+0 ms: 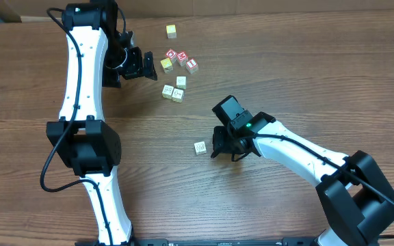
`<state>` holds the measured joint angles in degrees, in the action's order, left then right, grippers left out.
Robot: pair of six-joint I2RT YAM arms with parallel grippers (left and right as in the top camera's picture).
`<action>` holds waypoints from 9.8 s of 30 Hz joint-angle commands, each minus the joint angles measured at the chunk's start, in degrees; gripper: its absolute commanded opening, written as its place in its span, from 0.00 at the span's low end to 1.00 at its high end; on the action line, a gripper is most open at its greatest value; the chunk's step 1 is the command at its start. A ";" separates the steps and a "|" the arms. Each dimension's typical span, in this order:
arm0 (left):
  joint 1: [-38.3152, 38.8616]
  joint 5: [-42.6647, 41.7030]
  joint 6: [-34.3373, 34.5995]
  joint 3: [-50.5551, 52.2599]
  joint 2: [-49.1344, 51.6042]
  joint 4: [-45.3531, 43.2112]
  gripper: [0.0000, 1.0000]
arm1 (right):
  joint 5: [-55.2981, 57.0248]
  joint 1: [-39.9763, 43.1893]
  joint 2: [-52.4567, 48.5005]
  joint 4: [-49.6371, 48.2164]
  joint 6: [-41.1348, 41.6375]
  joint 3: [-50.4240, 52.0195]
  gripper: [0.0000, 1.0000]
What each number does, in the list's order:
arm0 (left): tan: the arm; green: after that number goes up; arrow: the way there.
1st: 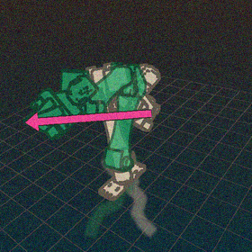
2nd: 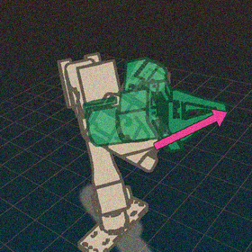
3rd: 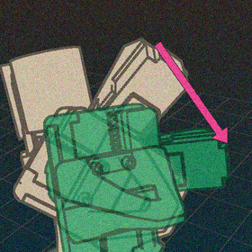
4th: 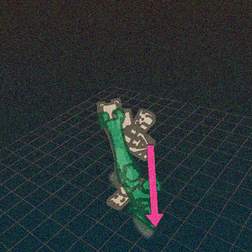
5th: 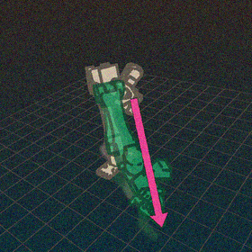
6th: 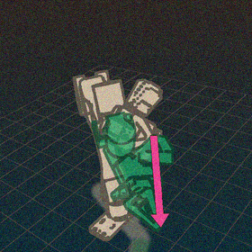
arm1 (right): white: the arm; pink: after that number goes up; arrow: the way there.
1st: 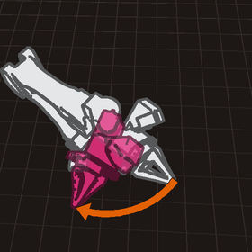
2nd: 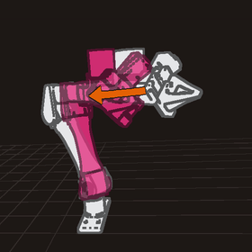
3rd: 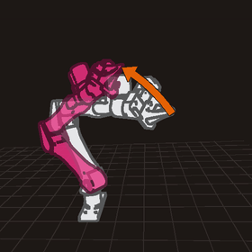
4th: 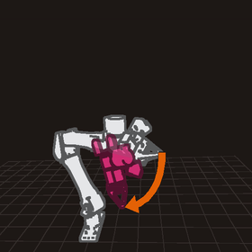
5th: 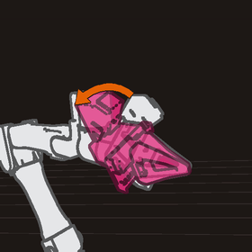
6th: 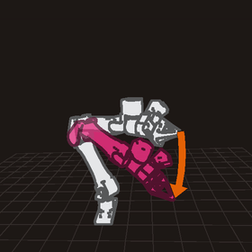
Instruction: Flip 5 blocks
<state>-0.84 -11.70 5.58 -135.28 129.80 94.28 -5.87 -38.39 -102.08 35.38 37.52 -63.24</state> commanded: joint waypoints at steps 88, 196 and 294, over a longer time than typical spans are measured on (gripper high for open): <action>-0.26 0.31 0.42 -0.85 0.39 -0.07 1.00 | 1.40 -0.17 -0.07 -6.64 0.44 0.31 0.34; -0.26 0.31 0.42 -0.85 0.39 -0.09 1.00 | -1.49 3.72 -0.11 12.90 2.05 -9.77 0.29; -0.26 0.31 0.42 -0.85 0.39 -0.07 1.00 | -12.02 6.93 7.06 -12.61 13.55 -6.71 0.04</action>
<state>-0.84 -11.70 5.58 -135.28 129.80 94.28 -10.55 -34.13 -97.19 26.06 43.18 -68.03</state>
